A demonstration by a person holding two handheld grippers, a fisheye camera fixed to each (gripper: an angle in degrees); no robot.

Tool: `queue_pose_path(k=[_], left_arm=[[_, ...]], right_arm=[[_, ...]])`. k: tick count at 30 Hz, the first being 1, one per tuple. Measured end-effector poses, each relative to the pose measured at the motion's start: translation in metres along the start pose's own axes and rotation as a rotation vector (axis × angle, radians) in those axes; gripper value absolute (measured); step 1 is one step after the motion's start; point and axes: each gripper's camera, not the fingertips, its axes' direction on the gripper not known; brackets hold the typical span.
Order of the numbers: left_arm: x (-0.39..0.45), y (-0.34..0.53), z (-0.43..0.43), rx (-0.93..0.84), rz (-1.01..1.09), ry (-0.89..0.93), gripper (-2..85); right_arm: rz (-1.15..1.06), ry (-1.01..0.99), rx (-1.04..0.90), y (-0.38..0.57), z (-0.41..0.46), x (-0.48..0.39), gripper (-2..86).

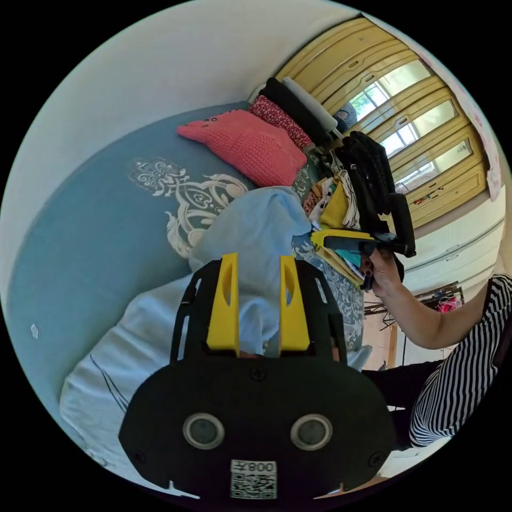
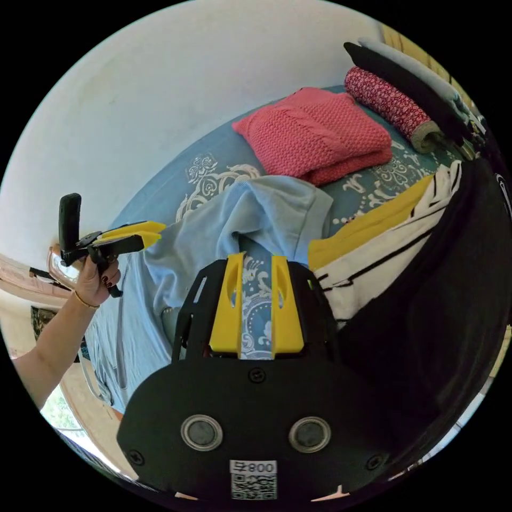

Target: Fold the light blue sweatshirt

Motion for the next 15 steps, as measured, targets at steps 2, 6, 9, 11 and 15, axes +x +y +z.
queue_pose_path(k=[2,6,9,11,15], left_arm=[[0.006,-0.025,0.017,-0.013,0.034,0.000,12.1],[0.027,-0.081,0.052,-0.026,0.114,0.002,12.8],[0.045,-0.116,0.070,-0.034,0.170,0.001,13.0],[0.055,-0.136,0.081,-0.059,0.196,-0.016,12.8],[0.076,-0.169,0.118,-0.202,0.242,-0.100,9.2]], right_arm=[[0.012,0.078,-0.003,-0.006,0.011,0.000,7.6],[0.011,0.178,-0.038,-0.012,0.059,-0.008,5.1],[-0.001,0.204,-0.017,-0.010,0.068,-0.017,4.5],[0.000,0.179,0.005,-0.005,0.071,-0.016,4.0],[-0.017,0.181,0.010,-0.004,0.082,-0.019,3.0]])
